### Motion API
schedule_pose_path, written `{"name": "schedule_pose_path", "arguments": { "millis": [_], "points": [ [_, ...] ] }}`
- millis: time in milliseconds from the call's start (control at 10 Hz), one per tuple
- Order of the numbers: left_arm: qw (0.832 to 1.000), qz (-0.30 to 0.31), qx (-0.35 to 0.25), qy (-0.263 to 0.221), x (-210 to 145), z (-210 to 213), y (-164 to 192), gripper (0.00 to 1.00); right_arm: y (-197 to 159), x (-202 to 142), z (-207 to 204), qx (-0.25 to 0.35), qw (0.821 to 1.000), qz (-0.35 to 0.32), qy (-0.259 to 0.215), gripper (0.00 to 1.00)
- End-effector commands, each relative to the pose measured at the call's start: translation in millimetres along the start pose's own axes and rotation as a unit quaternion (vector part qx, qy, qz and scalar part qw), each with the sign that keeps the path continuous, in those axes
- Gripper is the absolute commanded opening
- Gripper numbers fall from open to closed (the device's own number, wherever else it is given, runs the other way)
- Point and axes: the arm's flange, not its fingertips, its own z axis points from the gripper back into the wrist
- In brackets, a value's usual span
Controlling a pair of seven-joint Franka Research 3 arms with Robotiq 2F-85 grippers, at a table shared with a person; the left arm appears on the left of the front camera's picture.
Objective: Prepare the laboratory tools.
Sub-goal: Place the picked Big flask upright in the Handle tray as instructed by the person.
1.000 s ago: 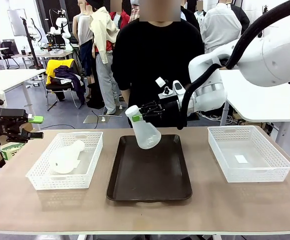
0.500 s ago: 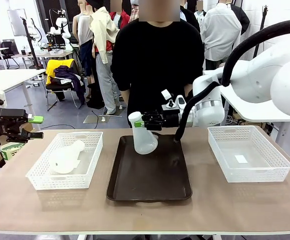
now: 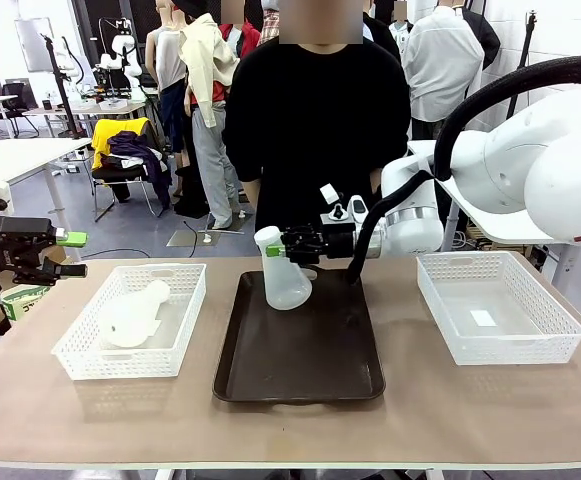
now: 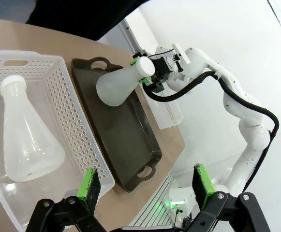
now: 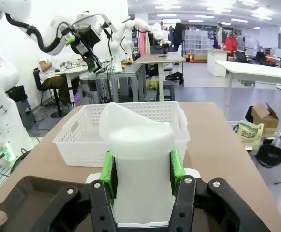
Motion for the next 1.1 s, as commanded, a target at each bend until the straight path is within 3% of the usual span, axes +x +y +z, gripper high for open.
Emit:
{"name": "schedule_pose_path", "arguments": {
  "millis": [0,200,300,600,1000],
  "points": [
    [1.0,-0.002,-0.007,-0.002,0.4,1.7,-0.5,1.0,-0.8,0.3,1.3,-0.025,1.0,-0.004,-0.002,0.52],
    [1.0,-0.002,-0.007,-0.002,0.4,1.7,-0.5,1.0,-0.1,-3.7,2.8,-0.036,0.999,-0.019,0.009,0.91],
    [1.0,-0.002,-0.007,-0.002,0.4,1.7,-0.5,1.0,-0.4,-5.1,3.7,-0.04,0.999,-0.025,0.013,1.0],
    [1.0,-0.002,-0.007,-0.002,0.4,1.7,-0.5,1.0,6.2,-0.5,13.8,-0.051,0.997,-0.047,0.029,1.0],
    [1.0,-0.002,-0.007,-0.002,0.4,1.7,-0.5,1.0,20.7,27.9,24.4,-0.061,0.991,-0.047,0.106,1.0]
  ]
}}
